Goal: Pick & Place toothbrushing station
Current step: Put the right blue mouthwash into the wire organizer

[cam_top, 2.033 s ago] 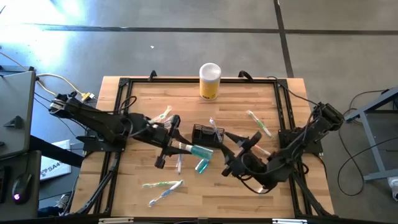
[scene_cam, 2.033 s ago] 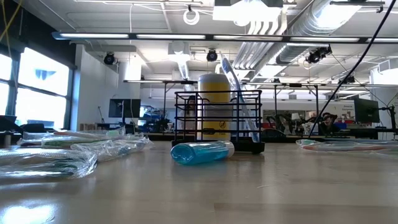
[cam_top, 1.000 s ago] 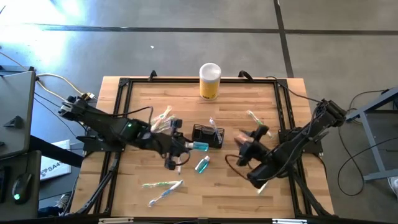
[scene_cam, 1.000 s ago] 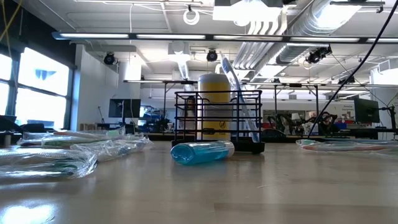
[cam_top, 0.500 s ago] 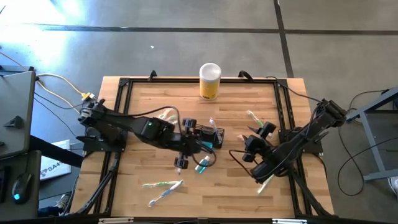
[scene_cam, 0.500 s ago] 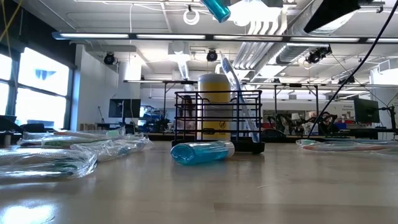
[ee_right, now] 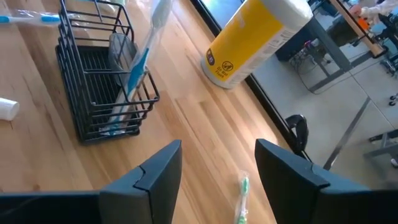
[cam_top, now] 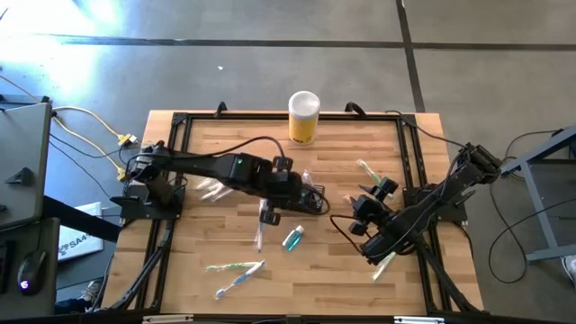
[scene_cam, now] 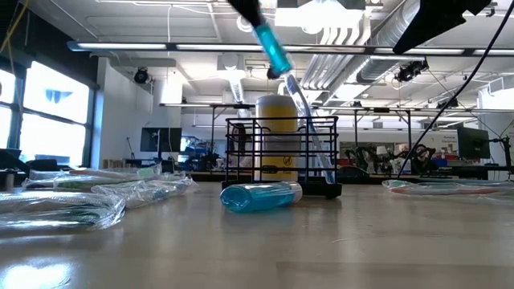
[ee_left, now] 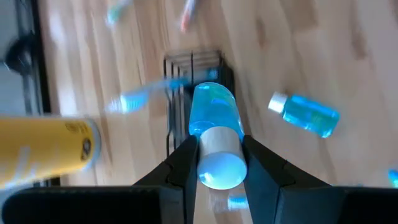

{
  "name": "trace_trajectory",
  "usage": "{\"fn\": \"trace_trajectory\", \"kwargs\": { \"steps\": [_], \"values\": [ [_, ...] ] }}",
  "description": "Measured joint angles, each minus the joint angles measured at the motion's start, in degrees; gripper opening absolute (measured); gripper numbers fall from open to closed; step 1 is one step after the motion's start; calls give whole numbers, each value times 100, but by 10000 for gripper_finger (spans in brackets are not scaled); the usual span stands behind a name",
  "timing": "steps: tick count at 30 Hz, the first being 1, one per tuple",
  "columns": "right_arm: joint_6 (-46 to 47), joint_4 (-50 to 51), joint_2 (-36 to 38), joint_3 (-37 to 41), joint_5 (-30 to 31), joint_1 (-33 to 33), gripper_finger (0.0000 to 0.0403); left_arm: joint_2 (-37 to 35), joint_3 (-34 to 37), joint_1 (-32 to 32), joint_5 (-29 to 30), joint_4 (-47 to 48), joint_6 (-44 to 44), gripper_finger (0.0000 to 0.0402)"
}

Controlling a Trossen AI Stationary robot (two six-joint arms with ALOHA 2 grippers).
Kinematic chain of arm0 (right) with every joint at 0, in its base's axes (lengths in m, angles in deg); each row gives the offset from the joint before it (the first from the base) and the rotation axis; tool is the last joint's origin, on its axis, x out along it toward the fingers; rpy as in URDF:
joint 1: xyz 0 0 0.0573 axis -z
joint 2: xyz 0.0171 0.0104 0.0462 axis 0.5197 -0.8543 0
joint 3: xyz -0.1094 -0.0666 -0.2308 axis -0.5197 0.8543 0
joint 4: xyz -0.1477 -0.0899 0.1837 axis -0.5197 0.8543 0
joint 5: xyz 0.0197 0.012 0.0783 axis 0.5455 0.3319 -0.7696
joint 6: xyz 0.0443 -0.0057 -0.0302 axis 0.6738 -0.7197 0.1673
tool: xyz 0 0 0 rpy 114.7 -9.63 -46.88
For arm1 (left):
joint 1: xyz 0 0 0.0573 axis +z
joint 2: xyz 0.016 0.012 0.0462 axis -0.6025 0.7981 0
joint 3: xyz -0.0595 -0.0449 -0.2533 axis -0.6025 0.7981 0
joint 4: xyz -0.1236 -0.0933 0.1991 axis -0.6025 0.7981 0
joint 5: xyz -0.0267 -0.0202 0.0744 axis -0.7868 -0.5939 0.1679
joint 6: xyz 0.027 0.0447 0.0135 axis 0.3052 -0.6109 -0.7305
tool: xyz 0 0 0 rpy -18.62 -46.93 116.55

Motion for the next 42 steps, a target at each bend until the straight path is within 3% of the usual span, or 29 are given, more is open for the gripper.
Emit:
{"fn": "trace_trajectory", "kwargs": {
  "steps": [17,30,42],
  "values": [
    [-9,-39,0,-1,23,0,195,542,4,426,-185,-71,-123,87],
    [-9,-76,0,-2,37,0,195,539,6,850,-917,-31,320,87],
    [-12,-120,0,-2,39,0,195,561,6,892,-1019,159,878,87]
  ]
}}
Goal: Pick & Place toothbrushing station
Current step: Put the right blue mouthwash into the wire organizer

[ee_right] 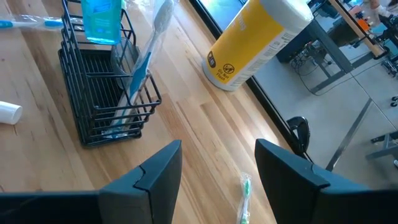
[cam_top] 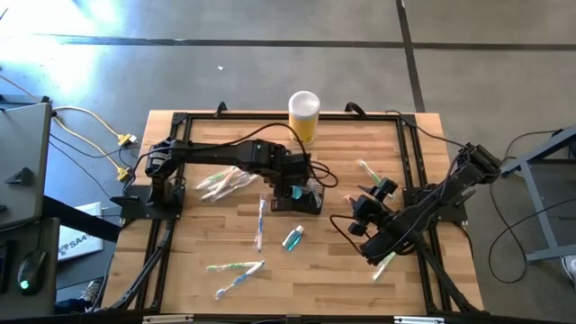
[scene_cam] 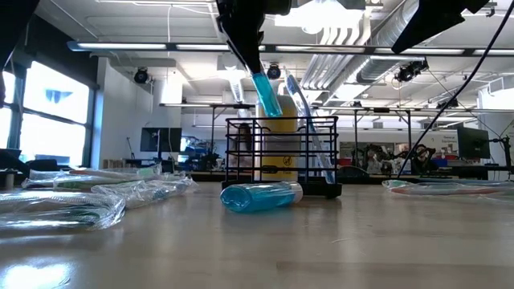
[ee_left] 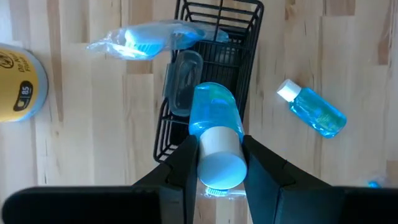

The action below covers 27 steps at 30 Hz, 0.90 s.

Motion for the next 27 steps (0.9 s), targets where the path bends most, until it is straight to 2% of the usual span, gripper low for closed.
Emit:
{"fn": "trace_trajectory", "kwargs": {
  "steps": [27],
  "values": [
    [-46,-42,0,0,17,0,195,18,2,83,-31,-90,432,87]
  ]
}}
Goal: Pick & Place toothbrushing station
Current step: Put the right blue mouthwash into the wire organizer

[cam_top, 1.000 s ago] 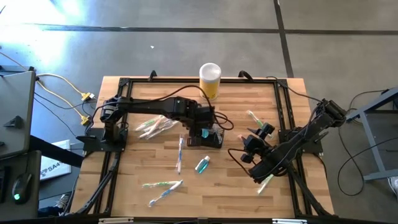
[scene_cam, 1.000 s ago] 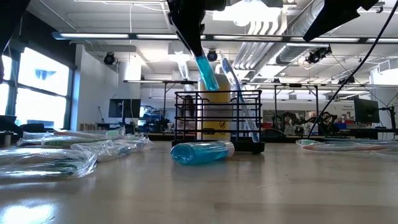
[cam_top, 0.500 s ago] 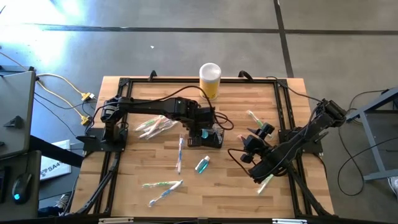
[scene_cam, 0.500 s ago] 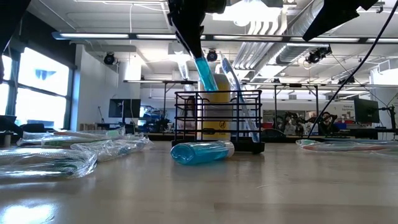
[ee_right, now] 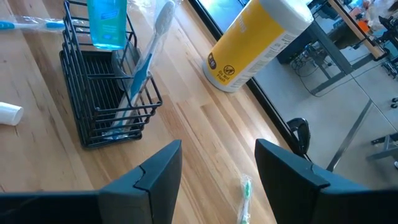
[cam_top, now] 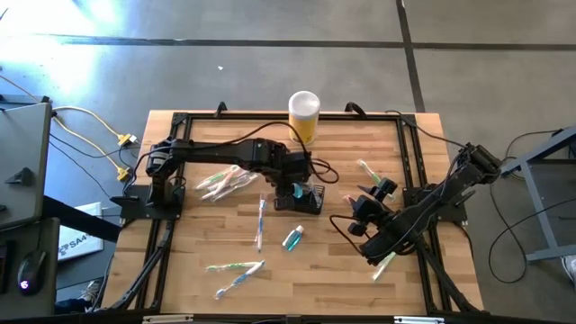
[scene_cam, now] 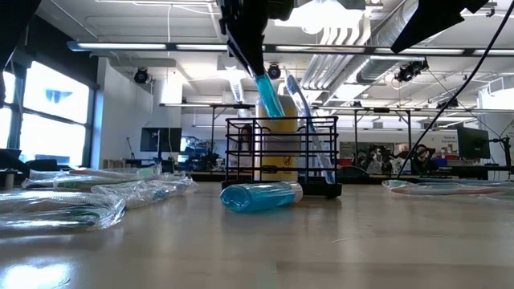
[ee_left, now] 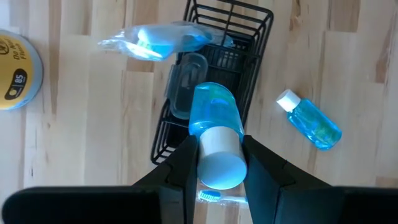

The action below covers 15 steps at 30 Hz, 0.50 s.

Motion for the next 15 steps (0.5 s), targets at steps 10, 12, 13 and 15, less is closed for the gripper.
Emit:
{"fn": "trace_trajectory", "kwargs": {
  "steps": [10,12,13,15],
  "values": [
    [0,0,0,0,-24,0,195,0,43,-17,-42,-43,103,87],
    [0,0,0,1,-24,0,195,1,131,-17,-44,-142,142,87],
    [-2,0,0,0,-24,0,195,7,160,-15,-44,-140,169,87],
    [0,0,0,2,-24,0,195,11,200,21,-46,-150,190,87]
  ]
}}
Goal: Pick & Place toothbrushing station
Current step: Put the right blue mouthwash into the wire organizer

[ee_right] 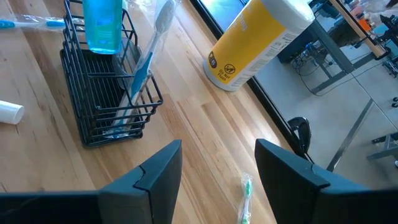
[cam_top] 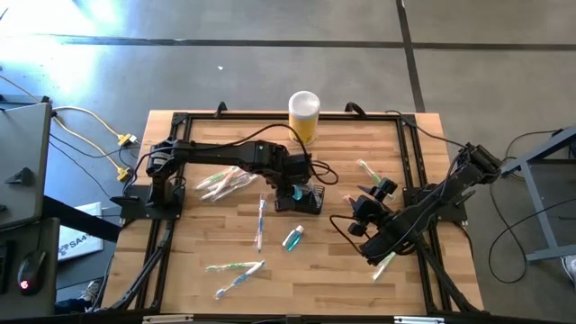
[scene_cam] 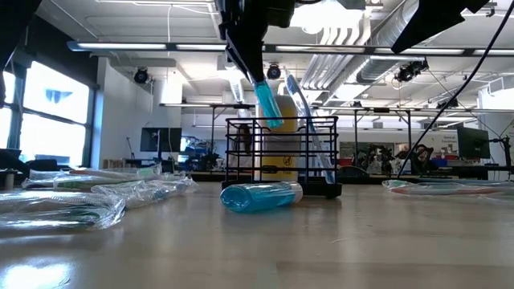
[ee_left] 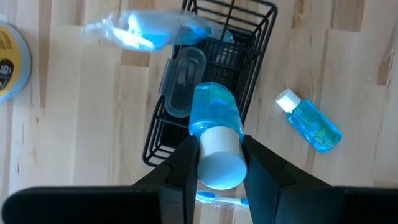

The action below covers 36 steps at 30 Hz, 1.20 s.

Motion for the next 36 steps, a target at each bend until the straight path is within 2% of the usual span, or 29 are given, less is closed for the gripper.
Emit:
{"fn": "trace_trajectory", "kwargs": {
  "steps": [10,22,36],
  "values": [
    [0,-2,0,-2,4,0,195,0,66,1,-20,-57,79,87],
    [-3,-45,-2,-1,47,0,195,459,63,18,-273,-13,153,87],
    [-4,-44,-4,-2,98,0,195,551,-23,117,-404,-13,297,94]
  ]
}}
